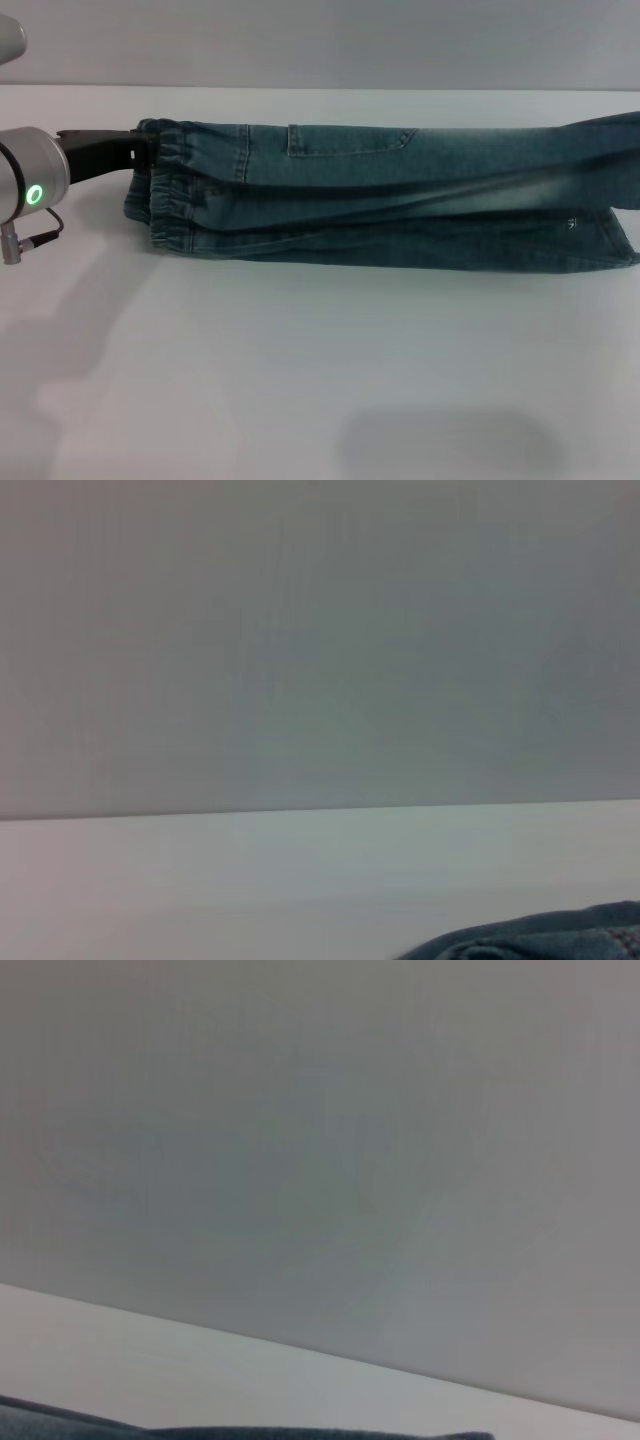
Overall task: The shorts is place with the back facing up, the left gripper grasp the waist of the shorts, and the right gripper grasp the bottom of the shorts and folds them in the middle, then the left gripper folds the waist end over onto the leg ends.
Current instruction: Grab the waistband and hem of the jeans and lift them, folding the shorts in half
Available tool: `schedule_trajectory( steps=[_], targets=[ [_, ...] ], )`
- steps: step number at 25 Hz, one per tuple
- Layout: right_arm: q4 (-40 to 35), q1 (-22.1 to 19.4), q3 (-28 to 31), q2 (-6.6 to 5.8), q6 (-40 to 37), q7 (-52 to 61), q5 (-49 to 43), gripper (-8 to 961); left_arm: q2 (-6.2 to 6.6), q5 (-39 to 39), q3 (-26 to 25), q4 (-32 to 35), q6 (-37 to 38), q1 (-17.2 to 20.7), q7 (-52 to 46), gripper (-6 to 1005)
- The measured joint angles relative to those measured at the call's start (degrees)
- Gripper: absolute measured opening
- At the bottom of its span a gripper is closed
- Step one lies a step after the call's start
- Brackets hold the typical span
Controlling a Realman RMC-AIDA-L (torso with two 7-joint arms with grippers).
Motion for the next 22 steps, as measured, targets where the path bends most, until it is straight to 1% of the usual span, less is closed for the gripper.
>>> schedule_trajectory(
  steps=[6, 11, 12, 13, 14, 17, 20, 22],
  targets=[
    [2.7, -1.6, 0.3, 0.07, 1.6, 0.1, 0.0, 77, 0.00, -0.1, 0.2, 0.0, -0.1, 0.4, -0.2, 59],
    [-0.7, -0.3, 0.6, 0.05, 0.7, 0.1, 0.0, 99, -0.07, -0.2, 0.4, 0.2, 0.1, 0.5, -0.2, 59],
    [-1.5, -0.1, 0.6, 0.04, -0.1, 0.1, 0.0, 104, -0.08, -0.2, 0.6, 0.2, 0.3, 0.5, -0.3, 59],
    [-3.1, 0.0, 0.6, 0.04, -2.5, 0.0, 0.0, 108, -0.08, -0.2, 0.7, 0.7, 0.6, 0.4, -0.3, 59],
    [-3.1, 0.0, 0.6, 0.04, -2.5, 0.0, 0.0, 113, -0.08, -0.2, 0.7, 0.7, 0.6, 0.4, -0.3, 59],
    [-6.2, 0.4, 0.6, 0.00, -7.4, 0.1, 0.0, 126, -0.08, -0.2, 0.8, 2.7, 1.6, -0.6, 0.0, 60],
    [-8.6, 2.0, 0.5, -0.02, -10.4, 0.2, 0.2, 140, -0.09, -0.1, 1.3, 6.2, 5.0, -2.1, 0.2, 60],
    [-9.7, 3.4, 0.3, -0.07, -11.5, 0.2, 0.1, 149, -0.05, -0.1, 1.6, 7.5, 6.6, -2.6, 0.5, 60]
  ],
)
